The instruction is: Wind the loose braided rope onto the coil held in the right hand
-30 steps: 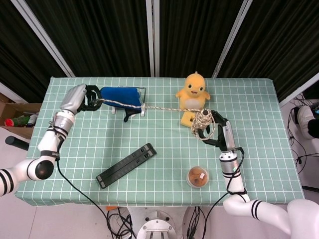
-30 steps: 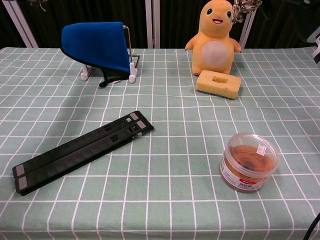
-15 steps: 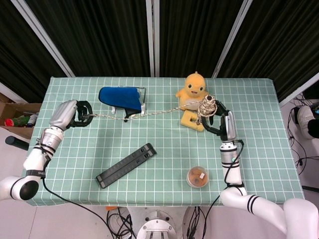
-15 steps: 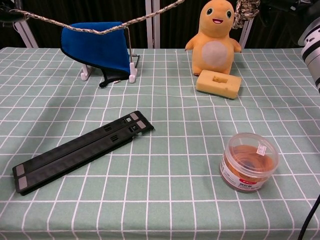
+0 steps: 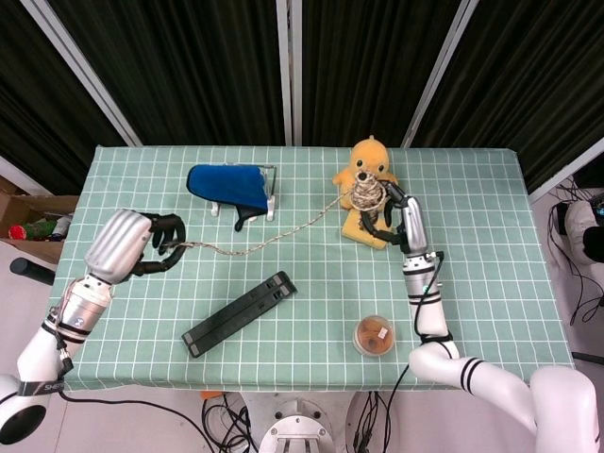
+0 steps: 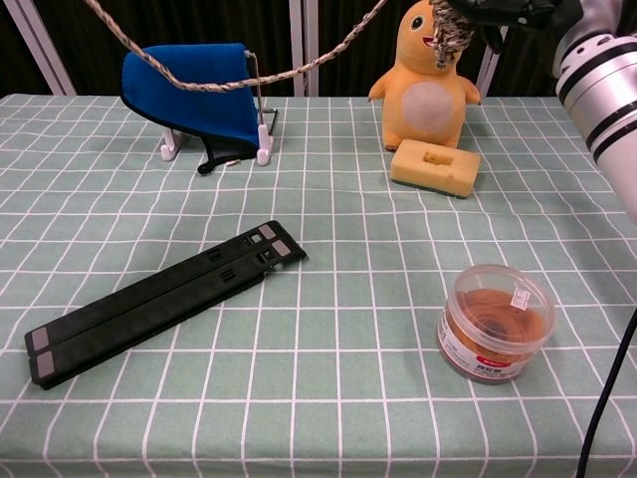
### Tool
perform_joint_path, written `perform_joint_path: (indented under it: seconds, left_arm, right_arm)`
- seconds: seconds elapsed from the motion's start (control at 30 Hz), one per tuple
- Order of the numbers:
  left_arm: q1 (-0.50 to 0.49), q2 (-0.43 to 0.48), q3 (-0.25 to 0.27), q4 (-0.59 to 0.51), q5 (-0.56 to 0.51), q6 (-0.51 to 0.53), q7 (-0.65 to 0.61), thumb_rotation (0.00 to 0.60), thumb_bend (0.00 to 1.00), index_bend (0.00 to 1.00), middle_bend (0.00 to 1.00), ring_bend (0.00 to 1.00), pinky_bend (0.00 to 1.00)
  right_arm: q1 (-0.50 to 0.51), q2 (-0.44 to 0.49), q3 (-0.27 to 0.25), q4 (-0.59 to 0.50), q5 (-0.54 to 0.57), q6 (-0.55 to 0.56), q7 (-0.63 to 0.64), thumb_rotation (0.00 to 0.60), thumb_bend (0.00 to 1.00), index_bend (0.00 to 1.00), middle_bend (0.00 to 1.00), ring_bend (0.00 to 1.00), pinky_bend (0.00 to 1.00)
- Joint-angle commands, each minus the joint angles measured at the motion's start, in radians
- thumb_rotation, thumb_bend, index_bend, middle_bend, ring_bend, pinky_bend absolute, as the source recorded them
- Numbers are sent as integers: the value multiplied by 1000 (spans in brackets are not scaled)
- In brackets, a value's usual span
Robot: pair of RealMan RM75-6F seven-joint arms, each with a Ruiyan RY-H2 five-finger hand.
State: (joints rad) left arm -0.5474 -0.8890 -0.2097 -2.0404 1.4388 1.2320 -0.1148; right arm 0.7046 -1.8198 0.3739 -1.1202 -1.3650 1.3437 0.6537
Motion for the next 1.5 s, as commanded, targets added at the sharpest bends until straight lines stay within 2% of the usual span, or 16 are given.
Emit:
perform_joint_path:
  seconds: [0.03, 0.13, 0.33, 0.53, 0.73, 0.9, 1.03, 1.27, 1.5]
  left_arm:
    - [-23, 43, -65, -84, 64, 26, -8, 600, 483, 778, 771, 700, 867]
    - [-81, 95, -115, -151, 13, -56, -86, 600, 484, 778, 771, 700, 867]
    - [-224, 134, -220, -195, -127, -219, -185, 600, 484, 778, 770, 700, 867]
    - [-356, 94, -297, -158, -316, -331, -240, 600, 484, 777, 770, 699, 868]
    - [-461, 39, -324, -89, -511, -399, -238, 600, 484, 777, 771, 699, 866]
    - [-554, -9, -329, -6, -724, -450, -224, 600, 484, 777, 771, 700, 863]
    - [-616, -41, -303, 99, -851, -501, -196, 600, 484, 777, 771, 699, 863]
    - [-618, -95, -238, 257, -975, -509, -175, 600, 484, 777, 771, 699, 863]
    - [-538, -113, -184, 358, -989, -518, -188, 600, 484, 777, 772, 700, 863]
  right_arm:
    - [54, 4, -6, -48, -27, -43, -111, 600, 644, 956, 755, 682, 882]
    - [80, -7, -16, -70, -51, -54, -168, 600, 652, 956, 755, 682, 883]
    - [123, -43, -33, -85, -90, -63, -242, 600, 651, 958, 755, 682, 884]
    - [139, -70, -62, -108, -120, -64, -303, 600, 646, 962, 756, 682, 887]
    - [143, -87, -94, -115, -172, -35, -330, 600, 645, 963, 757, 682, 890]
    - [140, -80, -137, -119, -247, 10, -323, 600, 639, 964, 758, 683, 892]
    - [136, -73, -170, -108, -313, 61, -304, 600, 631, 964, 759, 684, 892]
    - [103, -58, -202, -92, -357, 144, -216, 600, 630, 966, 758, 684, 893]
    - [47, -69, -212, -53, -331, 218, -42, 600, 639, 968, 758, 684, 892]
